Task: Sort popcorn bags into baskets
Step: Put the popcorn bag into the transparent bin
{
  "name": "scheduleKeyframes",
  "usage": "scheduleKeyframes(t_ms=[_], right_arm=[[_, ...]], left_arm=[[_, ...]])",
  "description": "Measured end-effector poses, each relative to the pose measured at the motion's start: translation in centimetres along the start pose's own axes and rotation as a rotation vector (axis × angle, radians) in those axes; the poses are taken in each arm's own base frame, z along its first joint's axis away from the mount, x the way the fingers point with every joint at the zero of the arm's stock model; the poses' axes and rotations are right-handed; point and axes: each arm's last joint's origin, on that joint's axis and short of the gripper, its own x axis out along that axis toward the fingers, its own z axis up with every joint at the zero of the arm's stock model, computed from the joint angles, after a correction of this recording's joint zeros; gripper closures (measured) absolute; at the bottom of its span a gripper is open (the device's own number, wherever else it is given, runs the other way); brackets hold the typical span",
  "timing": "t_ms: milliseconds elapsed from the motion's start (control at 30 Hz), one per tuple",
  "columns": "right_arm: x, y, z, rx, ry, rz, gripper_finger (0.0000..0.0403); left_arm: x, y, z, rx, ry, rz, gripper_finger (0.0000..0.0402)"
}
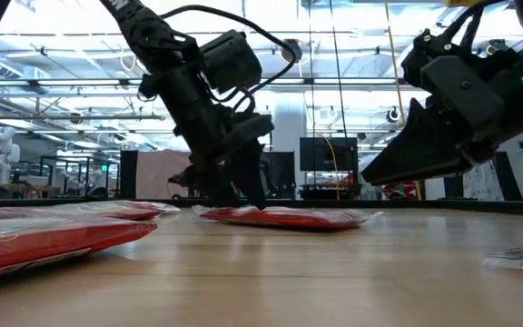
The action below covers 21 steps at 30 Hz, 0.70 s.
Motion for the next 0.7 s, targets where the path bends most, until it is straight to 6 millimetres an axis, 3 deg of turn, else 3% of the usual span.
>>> scheduleKeyframes(t_ms=[267, 433, 700], right_arm=[[0.0, 0.2, 0.2, 0.02, -0.015, 0.018, 0.0266], [-0.6, 1.4, 1.6, 0.048, -0.1, 0.111, 0.0266], [-0.8, 1.4, 2.3, 0.057, -0.158, 0.087, 0.0266]], left_arm=[[0.1, -0.1, -0.2, 0.127, 0.021, -0.03, 0.0378], [-1.0, -0.7, 0.0, 0.148, -0.006, -0.045, 0.0393], [-6.4, -4.2, 0.2, 0.296, -0.204, -0.053, 0.0398]])
